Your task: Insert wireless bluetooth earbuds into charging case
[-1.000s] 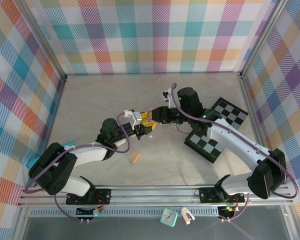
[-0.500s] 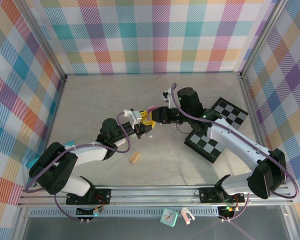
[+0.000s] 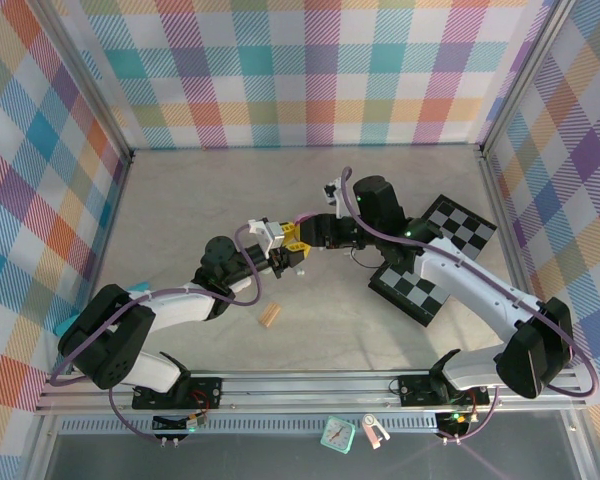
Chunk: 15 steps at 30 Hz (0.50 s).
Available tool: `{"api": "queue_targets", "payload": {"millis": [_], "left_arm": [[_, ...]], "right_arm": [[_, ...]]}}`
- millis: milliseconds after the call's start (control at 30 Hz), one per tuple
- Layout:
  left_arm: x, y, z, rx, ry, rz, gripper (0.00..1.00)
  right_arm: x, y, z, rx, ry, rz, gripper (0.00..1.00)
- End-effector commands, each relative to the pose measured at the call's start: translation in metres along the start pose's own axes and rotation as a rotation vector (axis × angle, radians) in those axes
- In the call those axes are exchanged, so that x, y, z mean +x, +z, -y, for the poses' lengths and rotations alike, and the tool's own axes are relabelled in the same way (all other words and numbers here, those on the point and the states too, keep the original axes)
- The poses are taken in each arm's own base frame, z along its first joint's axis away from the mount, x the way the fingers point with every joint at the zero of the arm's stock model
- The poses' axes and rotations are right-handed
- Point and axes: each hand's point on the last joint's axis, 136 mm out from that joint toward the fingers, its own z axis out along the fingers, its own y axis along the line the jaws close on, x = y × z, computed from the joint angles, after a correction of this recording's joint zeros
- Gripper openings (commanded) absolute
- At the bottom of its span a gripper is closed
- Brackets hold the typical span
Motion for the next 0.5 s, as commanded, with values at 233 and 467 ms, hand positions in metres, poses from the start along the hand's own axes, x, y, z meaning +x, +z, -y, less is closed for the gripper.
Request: {"api": "queue_targets", "payload": {"millis": [233,467], "left_arm": [[-0.035,-0.001,0.007,0.019,0.085,0.101,0.26],[-0.031,-0.004,0.013,0.039,0.105,0.078,0.25]], "right_arm": [[-0.005,-0.039,-0.027,-0.048,-0.16,0.077,0.65],[-0.032,-0.057,-0.03,0.04,-0.192,0.173,0.65]]}}
